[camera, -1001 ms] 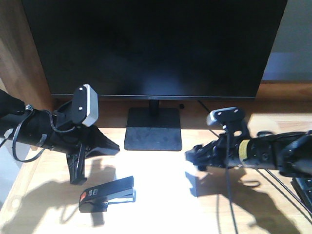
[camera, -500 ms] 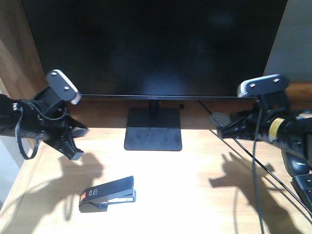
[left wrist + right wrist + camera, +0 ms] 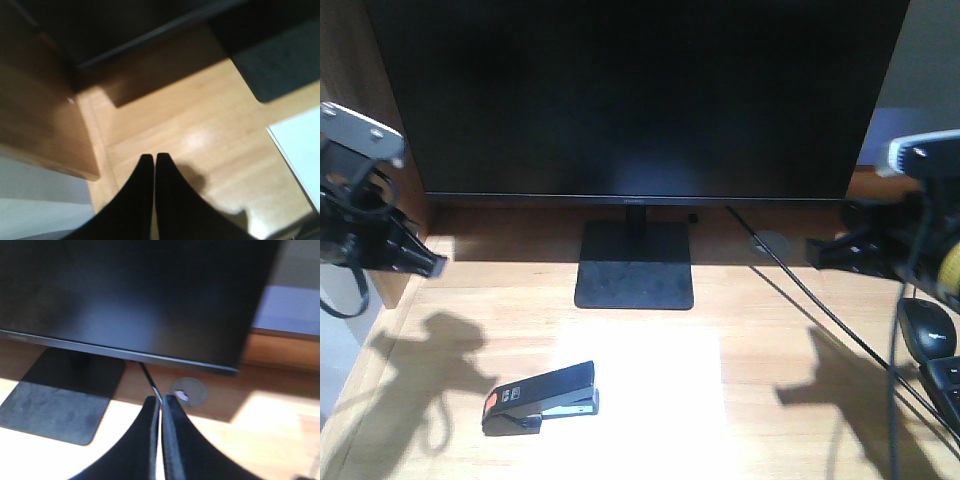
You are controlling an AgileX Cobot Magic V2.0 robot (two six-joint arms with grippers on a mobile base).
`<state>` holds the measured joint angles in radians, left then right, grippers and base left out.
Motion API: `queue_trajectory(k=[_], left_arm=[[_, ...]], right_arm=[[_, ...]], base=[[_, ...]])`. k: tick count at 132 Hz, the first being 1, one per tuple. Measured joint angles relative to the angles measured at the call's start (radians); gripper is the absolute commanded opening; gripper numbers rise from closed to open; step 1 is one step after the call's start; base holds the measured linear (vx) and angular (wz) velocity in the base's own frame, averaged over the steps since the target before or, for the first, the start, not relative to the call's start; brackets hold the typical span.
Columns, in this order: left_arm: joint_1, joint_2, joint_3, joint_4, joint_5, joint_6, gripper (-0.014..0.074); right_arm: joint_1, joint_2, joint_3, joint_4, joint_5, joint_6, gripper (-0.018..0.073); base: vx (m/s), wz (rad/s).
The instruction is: Grab stapler and paper to desk for stapling
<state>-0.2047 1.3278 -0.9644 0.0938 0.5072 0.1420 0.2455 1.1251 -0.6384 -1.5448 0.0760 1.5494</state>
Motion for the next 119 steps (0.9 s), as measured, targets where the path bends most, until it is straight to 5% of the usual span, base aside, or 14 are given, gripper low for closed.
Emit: queue_trajectory(k=[25,73,119], left_arm=[[0.000,-0.119,0.042,0.065,-0.081,-0.120,-0.0006],[0.000,-0.435,0.329,0.070,-0.325,-0.130,-0.0006],[0.000,-0.759,0.547,0.072,-0.340,-0.131,-0.0006]], right_arm=[[0.000,-0.184,0.097,-0.013,0.007,0.000,-0.0006],[0.000,-0.554,0.262,-0.019,0.007,0.025,-0.0006],[0.000,-0.773,0.381,-0.019,0.007,0.026,-0.0006]], base=[[0.00,0.00],[0.00,0.00],[0.00,0.00]])
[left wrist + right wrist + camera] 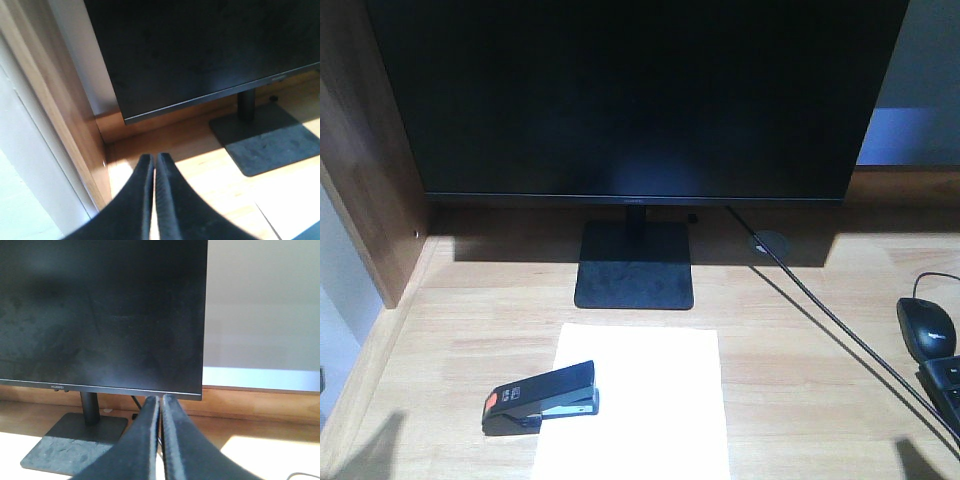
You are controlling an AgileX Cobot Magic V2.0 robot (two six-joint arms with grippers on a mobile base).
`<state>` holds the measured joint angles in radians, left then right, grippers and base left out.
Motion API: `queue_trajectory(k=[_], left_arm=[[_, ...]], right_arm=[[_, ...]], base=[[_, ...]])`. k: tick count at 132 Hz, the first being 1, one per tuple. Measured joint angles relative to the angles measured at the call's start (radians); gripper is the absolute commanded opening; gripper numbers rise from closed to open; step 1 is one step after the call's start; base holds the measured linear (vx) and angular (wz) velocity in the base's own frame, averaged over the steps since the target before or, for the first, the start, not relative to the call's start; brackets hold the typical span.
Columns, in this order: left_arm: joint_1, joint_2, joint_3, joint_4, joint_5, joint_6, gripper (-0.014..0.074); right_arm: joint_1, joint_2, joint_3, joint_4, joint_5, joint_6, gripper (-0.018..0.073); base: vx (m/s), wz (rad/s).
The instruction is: Grab stapler and paper to desk for stapling
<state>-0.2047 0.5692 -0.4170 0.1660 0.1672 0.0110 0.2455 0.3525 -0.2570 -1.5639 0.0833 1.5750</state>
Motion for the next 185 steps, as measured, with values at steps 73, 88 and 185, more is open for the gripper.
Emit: queue_trajectory(k=[73,88,185], left_arm=[[0.000,-0.073,0.014,0.000,0.001,-0.003,-0.0006],[0.000,-0.073,0.014,0.000,0.001,-0.003,-0.0006],[0.042,-0.242,0.072,-0.072,0.040,-0.003,-0.0006]], right_arm=[[0.000,-0.002,0.005,0.000,0.000,0.000,-0.0006],[0.000,-0.002,0.005,0.000,0.000,0.000,-0.0006],[0.000,-0.002,0.005,0.000,0.000,0.000,-0.0006]], base=[[0.00,0.00],[0.00,0.00],[0.00,0.00]])
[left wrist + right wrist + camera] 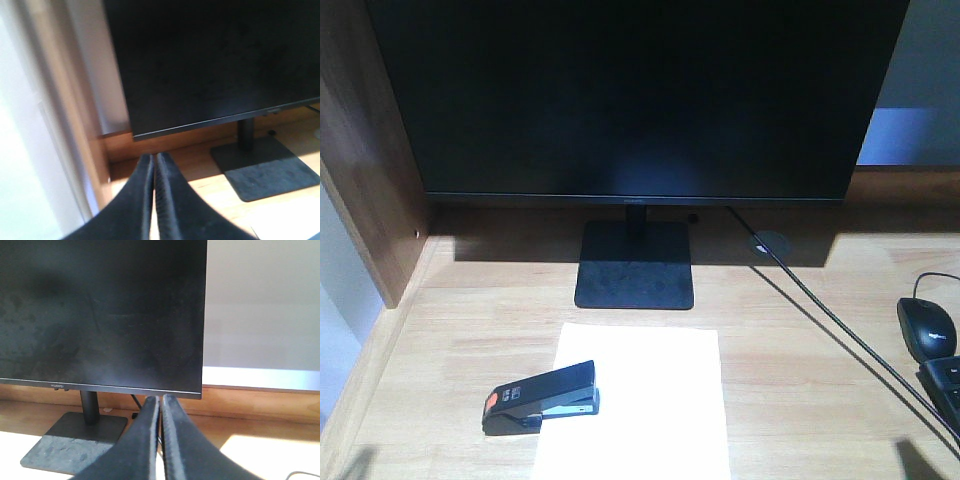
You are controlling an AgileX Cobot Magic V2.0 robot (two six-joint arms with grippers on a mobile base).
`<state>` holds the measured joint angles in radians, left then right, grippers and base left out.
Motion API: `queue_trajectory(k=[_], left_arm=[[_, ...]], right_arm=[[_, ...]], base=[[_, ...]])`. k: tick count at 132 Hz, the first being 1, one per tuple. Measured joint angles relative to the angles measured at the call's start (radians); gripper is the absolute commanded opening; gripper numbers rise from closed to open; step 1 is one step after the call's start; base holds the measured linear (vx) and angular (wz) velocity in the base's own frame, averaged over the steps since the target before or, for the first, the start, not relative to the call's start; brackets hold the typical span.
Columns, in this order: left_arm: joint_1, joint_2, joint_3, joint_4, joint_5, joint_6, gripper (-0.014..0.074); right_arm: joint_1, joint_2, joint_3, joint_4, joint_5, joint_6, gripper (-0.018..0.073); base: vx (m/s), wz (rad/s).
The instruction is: Grab stapler and paper to desk for stapling
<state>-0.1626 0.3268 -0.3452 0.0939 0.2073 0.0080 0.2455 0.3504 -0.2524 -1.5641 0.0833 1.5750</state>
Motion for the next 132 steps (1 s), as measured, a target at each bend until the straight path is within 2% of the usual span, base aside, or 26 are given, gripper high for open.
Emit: queue_trajectory(k=[42,60,90,132], left_arm=[[0.143,-0.298,0.243,-0.082,0.007,0.000,-0.0006],[0.180,-0.337,0.335,-0.112,0.004,0.000,-0.0006],[0.194,-0.338,0.371,-0.127,-0.056,0.000,-0.0006],[0.194,-0.338,0.371,-0.130,-0.065,0.000,-0.0006]], right_arm=[[0.000,0.000,0.000,0.000,0.000,0.000,-0.0006],[0.000,0.000,0.000,0.000,0.000,0.000,-0.0006],[0.000,0.000,0.000,0.000,0.000,0.000,-0.0006],[0.000,0.000,0.000,-0.001,0.000,0.000,-0.0006]], base=[[0.00,0.00],[0.00,0.00],[0.00,0.00],[0.00,0.00]])
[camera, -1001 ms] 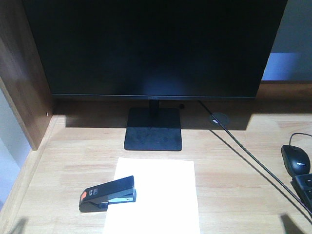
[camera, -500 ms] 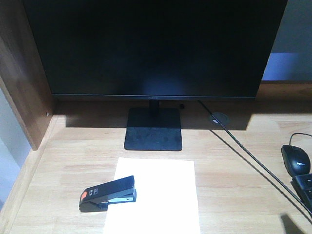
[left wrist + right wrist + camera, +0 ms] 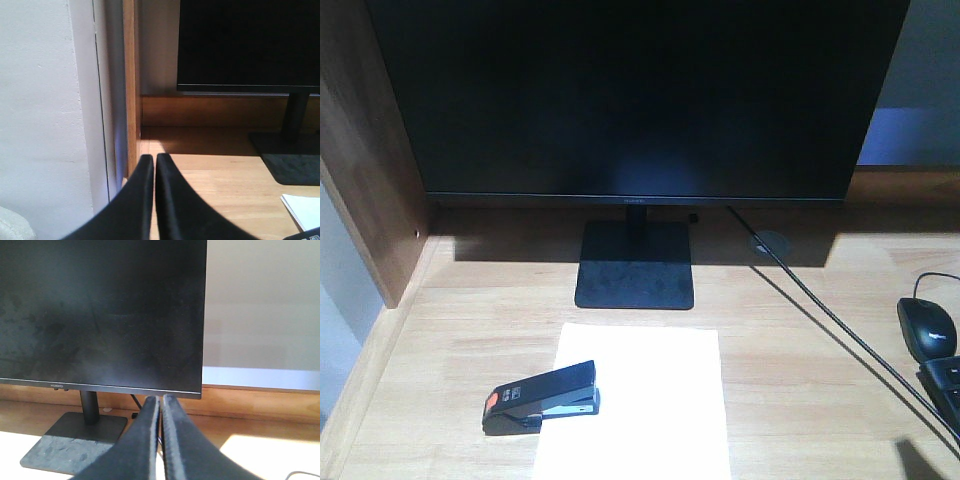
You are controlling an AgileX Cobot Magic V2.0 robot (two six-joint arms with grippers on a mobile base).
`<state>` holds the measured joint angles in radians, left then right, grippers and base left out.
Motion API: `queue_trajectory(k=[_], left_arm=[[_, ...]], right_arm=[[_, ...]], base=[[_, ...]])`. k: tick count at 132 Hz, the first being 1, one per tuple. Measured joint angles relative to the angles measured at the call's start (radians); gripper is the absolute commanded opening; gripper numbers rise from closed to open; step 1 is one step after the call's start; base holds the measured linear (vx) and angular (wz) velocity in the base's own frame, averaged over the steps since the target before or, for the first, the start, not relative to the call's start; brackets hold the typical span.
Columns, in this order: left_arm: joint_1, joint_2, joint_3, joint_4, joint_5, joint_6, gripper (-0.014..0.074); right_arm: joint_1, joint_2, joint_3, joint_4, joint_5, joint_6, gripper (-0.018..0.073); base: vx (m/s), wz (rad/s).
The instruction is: Grab stapler and paper to desk for stapling
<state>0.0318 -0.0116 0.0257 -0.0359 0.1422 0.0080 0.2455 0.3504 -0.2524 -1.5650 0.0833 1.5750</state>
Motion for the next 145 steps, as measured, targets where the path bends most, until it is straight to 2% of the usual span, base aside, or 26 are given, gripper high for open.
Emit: queue_trajectory(k=[111,120,129,134,135,138,139,141,144,145], left_arm=[[0.000,0.000,0.000,0.000,0.000,-0.001,-0.0006],[0.000,0.000,0.000,0.000,0.000,-0.001,-0.0006],[0.000,0.000,0.000,0.000,0.000,-0.001,-0.0006],[0.000,0.000,0.000,0.000,0.000,-0.001,-0.0006],[0.000,0.000,0.000,0.000,0.000,-0.001,-0.0006],[0.000,0.000,0.000,0.000,0.000,-0.001,-0.0006],[0.000,0.000,0.000,0.000,0.000,-0.001,-0.0006],[0.000,0.000,0.000,0.000,0.000,-0.001,-0.0006],[0.000,0.000,0.000,0.000,0.000,-0.001,-0.0006],[0.000,0.000,0.000,0.000,0.000,-0.001,-0.0006]], right_arm=[[0.000,0.000,0.000,0.005,0.000,-0.005,-0.0006],[0.000,0.000,0.000,0.053,0.001,-0.053,-0.0006],[0.000,0.000,0.000,0.174,0.005,-0.172,-0.0006],[0.000,0.000,0.000,0.260,0.012,-0.259,-0.0006],[0.000,0.000,0.000,0.317,0.015,-0.297,-0.0006],[0.000,0.000,0.000,0.358,0.019,-0.337,-0.0006],[0.000,0.000,0.000,0.400,0.023,-0.402,-0.0006],[0.000,0.000,0.000,0.421,0.025,-0.424,-0.0006],[0.000,0.000,0.000,0.533,0.036,-0.515,-0.0006],[0.000,0.000,0.000,0.533,0.036,-0.538,-0.0006]], base=[[0.00,0.00],[0.00,0.00],[0.00,0.00],[0.00,0.00],[0.00,0.00],[0.00,0.00],[0.00,0.00],[0.00,0.00],[0.00,0.00],[0.00,0.00]])
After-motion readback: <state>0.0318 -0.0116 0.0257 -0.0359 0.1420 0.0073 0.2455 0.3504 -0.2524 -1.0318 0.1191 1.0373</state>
